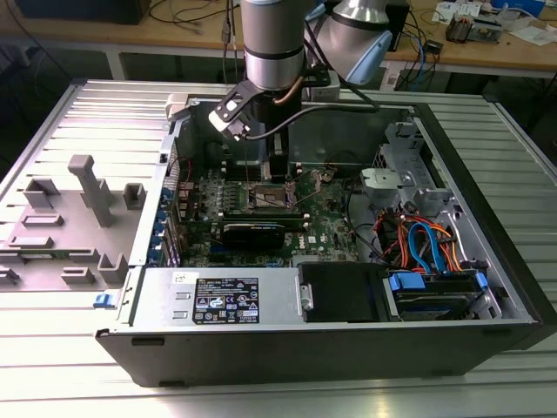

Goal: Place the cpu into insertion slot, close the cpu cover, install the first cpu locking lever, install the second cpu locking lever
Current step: 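Place the cpu into insertion slot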

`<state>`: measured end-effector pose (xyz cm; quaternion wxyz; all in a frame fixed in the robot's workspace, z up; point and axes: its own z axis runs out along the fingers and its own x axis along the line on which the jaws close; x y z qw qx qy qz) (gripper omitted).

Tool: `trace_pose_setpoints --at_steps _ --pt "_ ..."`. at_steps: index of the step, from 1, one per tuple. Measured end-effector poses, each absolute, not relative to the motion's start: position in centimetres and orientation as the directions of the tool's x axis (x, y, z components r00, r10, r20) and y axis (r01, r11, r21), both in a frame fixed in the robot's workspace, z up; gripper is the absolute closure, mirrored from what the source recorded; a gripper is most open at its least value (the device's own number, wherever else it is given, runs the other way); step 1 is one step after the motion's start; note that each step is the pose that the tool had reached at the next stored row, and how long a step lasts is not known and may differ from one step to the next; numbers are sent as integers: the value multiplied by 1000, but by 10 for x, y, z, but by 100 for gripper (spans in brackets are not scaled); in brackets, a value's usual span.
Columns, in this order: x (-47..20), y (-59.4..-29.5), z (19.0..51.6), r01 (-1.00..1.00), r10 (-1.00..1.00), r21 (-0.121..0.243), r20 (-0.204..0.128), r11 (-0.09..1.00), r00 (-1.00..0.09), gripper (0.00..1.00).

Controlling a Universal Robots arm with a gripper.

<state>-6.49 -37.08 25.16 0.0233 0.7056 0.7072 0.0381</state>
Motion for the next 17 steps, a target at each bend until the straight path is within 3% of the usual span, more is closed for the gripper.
trace_pose_setpoints --at_steps 17 --pt "-70 -378 240 996 1000 84 22 8 -10 46"
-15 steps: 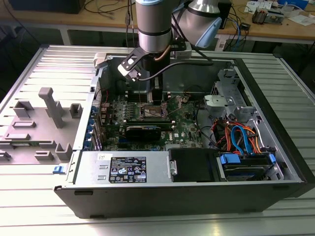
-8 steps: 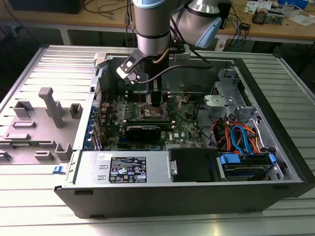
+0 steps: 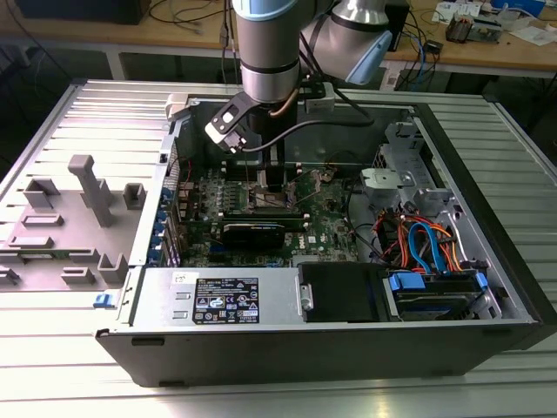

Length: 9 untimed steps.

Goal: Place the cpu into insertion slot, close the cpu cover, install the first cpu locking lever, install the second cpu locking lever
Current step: 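Place the cpu into insertion slot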

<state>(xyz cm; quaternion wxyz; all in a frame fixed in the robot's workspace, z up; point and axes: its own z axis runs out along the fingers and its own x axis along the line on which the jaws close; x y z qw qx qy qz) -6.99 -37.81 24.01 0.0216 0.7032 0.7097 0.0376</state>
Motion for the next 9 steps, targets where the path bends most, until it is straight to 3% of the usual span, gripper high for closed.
trace_pose_setpoints --at_steps 9 --pt "-70 -378 239 996 1000 84 22 9 -11 46"
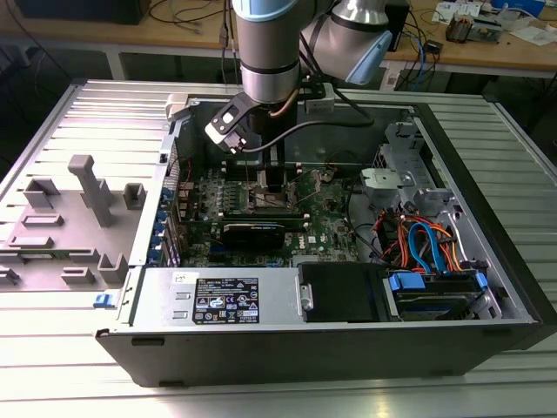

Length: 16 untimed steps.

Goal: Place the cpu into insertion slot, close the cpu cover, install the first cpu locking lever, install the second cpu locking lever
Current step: 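Place the cpu into insertion slot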

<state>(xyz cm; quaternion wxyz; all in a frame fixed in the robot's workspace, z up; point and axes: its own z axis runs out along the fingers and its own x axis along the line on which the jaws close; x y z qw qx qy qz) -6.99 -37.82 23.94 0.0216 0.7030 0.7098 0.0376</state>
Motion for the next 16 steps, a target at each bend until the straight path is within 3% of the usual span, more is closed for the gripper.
trace_pose_setpoints --at_steps 16 --pt "-70 -378 218 996 1000 84 22 9 -11 46"
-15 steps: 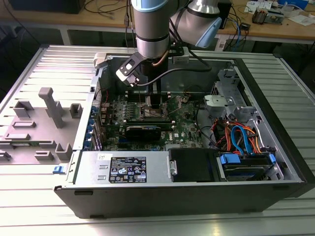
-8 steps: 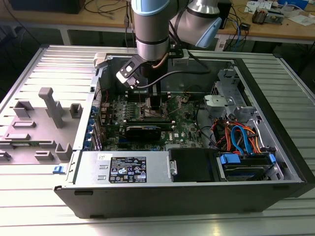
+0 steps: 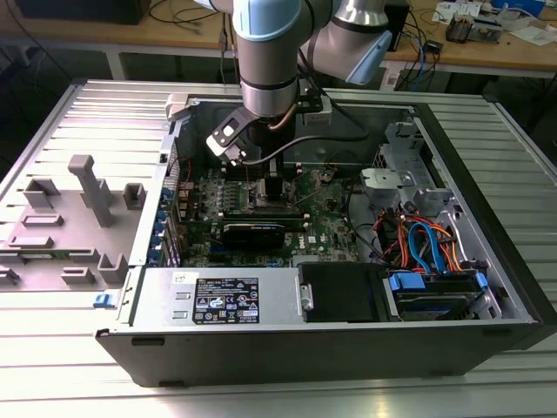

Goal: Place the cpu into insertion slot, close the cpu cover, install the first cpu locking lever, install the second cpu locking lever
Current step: 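Place the cpu into insertion slot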

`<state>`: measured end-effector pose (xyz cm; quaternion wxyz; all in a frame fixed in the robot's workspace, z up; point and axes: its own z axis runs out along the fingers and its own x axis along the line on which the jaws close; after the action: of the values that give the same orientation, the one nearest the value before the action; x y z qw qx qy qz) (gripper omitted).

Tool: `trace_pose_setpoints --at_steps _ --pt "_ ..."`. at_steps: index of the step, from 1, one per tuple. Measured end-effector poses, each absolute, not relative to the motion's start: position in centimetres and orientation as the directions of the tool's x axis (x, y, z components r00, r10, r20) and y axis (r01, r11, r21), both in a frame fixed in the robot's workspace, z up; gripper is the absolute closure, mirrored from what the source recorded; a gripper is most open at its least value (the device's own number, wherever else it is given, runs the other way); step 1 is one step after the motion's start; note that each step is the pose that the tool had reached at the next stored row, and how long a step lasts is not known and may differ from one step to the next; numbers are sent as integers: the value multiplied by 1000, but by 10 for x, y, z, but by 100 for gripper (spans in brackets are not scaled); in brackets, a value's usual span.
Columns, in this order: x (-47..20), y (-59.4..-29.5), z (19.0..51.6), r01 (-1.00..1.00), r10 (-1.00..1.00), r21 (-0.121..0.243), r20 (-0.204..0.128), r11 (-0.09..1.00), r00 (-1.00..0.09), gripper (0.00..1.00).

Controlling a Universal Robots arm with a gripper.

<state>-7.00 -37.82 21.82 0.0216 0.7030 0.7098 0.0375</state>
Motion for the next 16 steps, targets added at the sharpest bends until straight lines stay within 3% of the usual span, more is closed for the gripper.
trace_pose_setpoints --at_steps 16 --pt "-70 -378 213 996 1000 84 22 9 -10 46"
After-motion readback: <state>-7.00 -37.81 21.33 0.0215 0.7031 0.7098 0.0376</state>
